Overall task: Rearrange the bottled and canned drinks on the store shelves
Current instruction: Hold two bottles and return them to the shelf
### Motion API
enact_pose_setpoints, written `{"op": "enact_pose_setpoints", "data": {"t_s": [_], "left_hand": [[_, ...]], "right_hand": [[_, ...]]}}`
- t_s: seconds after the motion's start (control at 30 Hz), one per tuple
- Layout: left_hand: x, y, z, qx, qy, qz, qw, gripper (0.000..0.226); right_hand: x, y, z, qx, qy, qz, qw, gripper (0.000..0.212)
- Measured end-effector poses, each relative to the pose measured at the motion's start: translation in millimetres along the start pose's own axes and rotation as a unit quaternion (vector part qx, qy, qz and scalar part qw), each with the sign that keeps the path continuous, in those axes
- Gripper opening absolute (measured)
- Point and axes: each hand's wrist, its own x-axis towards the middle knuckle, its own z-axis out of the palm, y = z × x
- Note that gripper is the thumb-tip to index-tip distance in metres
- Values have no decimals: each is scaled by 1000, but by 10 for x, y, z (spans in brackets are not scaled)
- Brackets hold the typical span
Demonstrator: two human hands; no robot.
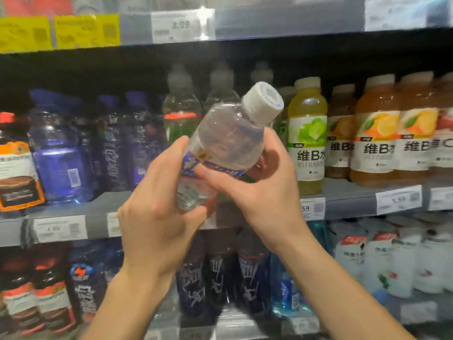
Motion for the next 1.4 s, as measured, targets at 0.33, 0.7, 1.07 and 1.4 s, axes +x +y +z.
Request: {"op": "enact_pose_setpoints", "data": {"t_s": [0.33,0.7,1.07,1.4], "left_hand": [[725,895,520,-354,-332,-150,861,102],[1425,2254,625,-475,-364,-178,782,73],[1817,3030,801,-442,-411,-257,755,63],[1656,3353,916,-444,-404,-308,738,71]], "right_hand": [[307,-962,-1205,-134,40,143,980,46],[945,-2094,-2248,-161,1,279,947,82],[1097,-2623,-2825,-237,44,371,897,71],[879,-2692,-2980,-252,83,363,893,69]]}}
